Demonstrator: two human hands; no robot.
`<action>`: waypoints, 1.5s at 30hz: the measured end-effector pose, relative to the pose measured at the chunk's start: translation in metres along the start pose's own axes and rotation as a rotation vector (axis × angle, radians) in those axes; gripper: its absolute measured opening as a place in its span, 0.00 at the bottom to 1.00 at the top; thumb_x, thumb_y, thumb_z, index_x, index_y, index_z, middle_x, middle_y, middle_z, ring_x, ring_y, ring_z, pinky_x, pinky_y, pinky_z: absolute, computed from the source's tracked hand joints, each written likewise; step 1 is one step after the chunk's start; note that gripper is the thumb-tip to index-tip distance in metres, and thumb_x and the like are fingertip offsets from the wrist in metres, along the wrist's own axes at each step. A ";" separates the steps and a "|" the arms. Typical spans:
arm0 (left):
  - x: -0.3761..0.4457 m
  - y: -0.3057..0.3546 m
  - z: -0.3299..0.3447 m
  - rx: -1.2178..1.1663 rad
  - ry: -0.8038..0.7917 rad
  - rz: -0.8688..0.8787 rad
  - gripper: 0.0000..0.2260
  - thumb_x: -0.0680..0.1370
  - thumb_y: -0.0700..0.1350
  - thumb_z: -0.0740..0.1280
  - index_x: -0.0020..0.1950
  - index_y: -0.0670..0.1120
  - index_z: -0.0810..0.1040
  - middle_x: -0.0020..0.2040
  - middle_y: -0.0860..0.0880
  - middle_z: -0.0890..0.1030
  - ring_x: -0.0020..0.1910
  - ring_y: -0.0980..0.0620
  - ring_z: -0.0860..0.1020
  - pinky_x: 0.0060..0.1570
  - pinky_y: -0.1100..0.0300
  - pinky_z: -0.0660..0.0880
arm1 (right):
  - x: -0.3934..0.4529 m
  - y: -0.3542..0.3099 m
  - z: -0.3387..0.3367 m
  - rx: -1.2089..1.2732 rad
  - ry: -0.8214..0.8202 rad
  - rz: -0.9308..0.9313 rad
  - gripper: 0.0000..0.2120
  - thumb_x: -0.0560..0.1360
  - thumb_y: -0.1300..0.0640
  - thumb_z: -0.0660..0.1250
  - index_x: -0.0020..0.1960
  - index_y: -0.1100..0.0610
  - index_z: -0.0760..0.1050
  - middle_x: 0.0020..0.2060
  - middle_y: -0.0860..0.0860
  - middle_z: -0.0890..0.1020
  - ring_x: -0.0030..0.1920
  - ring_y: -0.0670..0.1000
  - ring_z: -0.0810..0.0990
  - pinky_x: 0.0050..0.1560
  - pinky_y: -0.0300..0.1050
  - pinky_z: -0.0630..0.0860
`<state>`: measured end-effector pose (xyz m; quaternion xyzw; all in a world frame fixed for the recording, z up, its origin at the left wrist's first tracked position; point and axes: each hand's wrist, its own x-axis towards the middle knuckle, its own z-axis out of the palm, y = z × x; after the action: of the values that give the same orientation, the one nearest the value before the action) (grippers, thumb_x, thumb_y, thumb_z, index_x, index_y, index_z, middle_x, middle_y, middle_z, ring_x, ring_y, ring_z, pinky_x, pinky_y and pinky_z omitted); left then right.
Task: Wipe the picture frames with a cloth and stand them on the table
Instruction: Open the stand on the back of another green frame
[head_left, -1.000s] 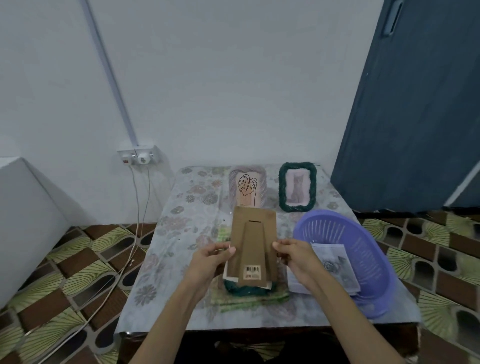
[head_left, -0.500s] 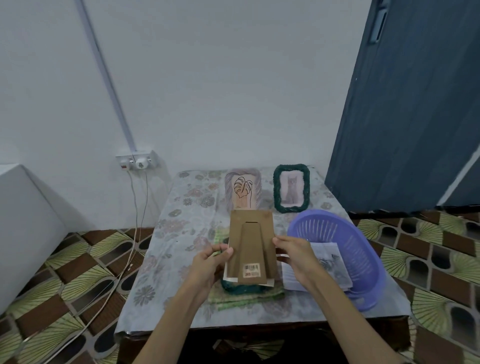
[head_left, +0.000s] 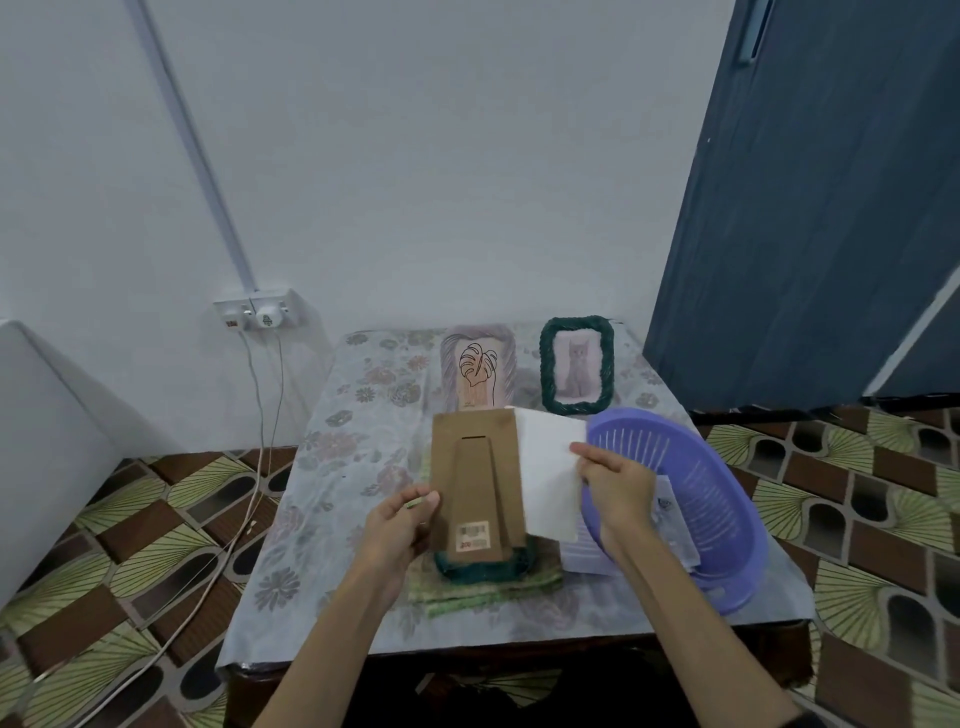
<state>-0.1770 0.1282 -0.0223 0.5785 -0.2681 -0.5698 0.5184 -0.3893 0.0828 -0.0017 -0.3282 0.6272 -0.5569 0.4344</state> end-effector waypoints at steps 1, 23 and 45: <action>0.002 0.000 -0.004 -0.022 0.018 -0.014 0.03 0.78 0.39 0.65 0.45 0.43 0.76 0.41 0.44 0.80 0.38 0.47 0.78 0.32 0.58 0.76 | 0.004 0.001 -0.005 0.005 0.066 0.008 0.14 0.74 0.70 0.61 0.50 0.57 0.81 0.44 0.51 0.79 0.35 0.45 0.71 0.34 0.37 0.70; 0.046 -0.029 0.034 -0.014 0.075 -0.164 0.04 0.79 0.39 0.63 0.45 0.43 0.75 0.41 0.45 0.79 0.38 0.49 0.77 0.22 0.65 0.73 | 0.049 0.067 -0.053 -0.565 0.175 -0.440 0.12 0.72 0.72 0.61 0.44 0.59 0.80 0.36 0.56 0.79 0.35 0.55 0.73 0.36 0.44 0.68; 0.074 -0.047 0.024 0.047 0.131 -0.218 0.03 0.78 0.39 0.65 0.50 0.41 0.76 0.44 0.44 0.80 0.41 0.48 0.78 0.32 0.57 0.74 | 0.061 0.125 -0.018 -1.706 -0.380 -0.308 0.22 0.76 0.68 0.55 0.68 0.74 0.61 0.74 0.64 0.52 0.75 0.61 0.50 0.74 0.54 0.48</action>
<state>-0.1976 0.0693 -0.0881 0.6521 -0.1825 -0.5776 0.4559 -0.4215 0.0564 -0.1353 -0.7081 0.6947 0.1119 0.0588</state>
